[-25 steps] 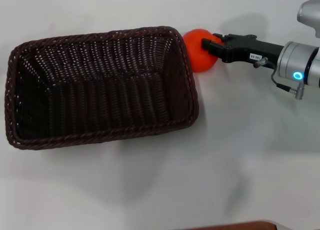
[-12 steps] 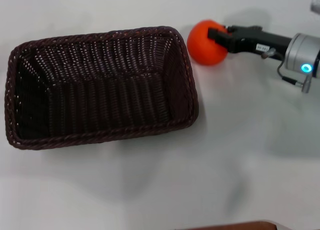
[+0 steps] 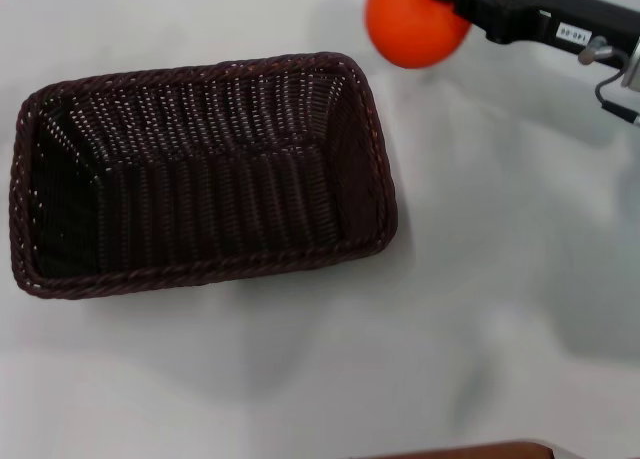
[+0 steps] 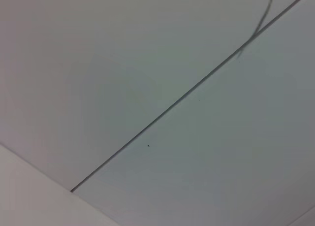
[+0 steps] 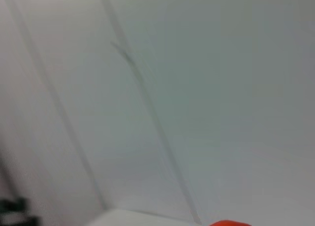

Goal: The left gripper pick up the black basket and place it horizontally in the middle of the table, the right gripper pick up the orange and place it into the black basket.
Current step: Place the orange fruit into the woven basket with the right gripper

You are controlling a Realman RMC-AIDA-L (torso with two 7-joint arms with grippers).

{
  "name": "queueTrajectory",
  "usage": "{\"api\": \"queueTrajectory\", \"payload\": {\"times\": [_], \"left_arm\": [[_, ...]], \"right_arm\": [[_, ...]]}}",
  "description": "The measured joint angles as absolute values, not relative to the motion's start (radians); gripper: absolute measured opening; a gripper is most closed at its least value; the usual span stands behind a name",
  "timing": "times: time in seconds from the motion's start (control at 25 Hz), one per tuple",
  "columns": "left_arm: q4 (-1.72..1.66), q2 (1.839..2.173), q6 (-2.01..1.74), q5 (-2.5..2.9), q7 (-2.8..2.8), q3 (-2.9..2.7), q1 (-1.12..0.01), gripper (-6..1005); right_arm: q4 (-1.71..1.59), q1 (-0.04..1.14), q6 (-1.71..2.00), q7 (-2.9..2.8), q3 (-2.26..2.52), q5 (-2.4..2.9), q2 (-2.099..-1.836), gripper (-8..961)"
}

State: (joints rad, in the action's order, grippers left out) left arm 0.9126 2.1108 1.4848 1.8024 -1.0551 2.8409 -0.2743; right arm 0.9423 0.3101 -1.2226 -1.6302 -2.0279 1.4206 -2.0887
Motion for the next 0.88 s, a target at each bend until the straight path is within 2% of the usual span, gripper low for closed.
{"api": "queueTrajectory", "payload": {"times": [0.32, 0.68, 0.88], "left_arm": [[0.913, 2.113, 1.495, 1.777, -1.095, 2.841, -0.27, 725], [0.864, 2.124, 1.499, 1.704, -1.264, 2.843, -0.25, 725], [0.826, 2.125, 1.499, 1.696, -1.321, 2.845, -0.249, 725]], "right_arm": [[1.039, 0.342, -1.483, -1.614, -1.993, 1.402, -2.082, 181], [1.029, 0.446, -1.433, -1.711, -1.931, 1.576, -2.084, 185], [1.029, 0.451, -1.381, -1.714, -1.931, 1.577, -2.086, 386]]}}
